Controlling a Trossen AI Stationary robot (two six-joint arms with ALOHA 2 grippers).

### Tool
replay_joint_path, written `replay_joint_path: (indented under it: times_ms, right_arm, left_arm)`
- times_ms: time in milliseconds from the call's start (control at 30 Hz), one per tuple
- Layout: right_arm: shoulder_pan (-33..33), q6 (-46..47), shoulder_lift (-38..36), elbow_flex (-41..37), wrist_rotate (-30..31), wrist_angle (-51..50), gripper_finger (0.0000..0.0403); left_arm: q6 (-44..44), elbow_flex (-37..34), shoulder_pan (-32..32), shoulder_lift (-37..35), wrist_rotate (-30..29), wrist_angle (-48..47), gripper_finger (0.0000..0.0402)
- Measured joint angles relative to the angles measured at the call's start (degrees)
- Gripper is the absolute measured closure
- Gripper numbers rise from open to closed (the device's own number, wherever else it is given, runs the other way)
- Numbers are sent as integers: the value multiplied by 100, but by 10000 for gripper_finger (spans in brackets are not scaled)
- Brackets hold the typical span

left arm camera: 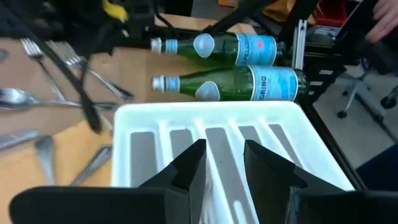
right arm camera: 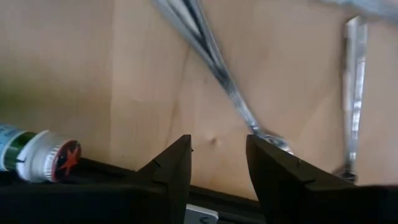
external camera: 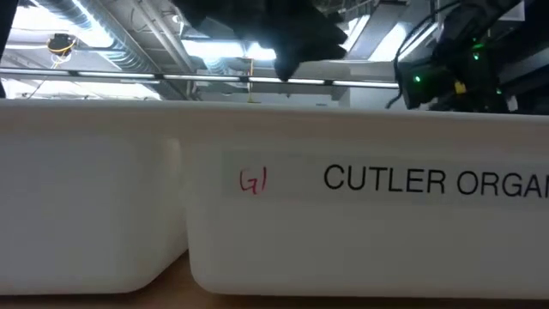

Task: Sort silverware
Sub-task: Put the silver fork into the white silverware tray

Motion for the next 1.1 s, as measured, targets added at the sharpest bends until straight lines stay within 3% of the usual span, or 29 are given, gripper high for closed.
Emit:
replay_joint_path:
  times_ms: [400,600,1000,1100]
  right_arm:
    - [2,-2,-5,-767,471,1145,246]
    - [2,-2,-22,-1021,397,1409,253]
    - [4,27,-13,-1055,174,1302,385]
    - [6,93,-11,-1014,187,1268,390]
  left_arm:
    - [59,0,239,-238,-35,-326,304]
    - [66,0,257,-238,-34,-385,304]
    - [-10,0,255,-238,-30,-380,304]
    - [-53,0,252,-238,-30,-382,304]
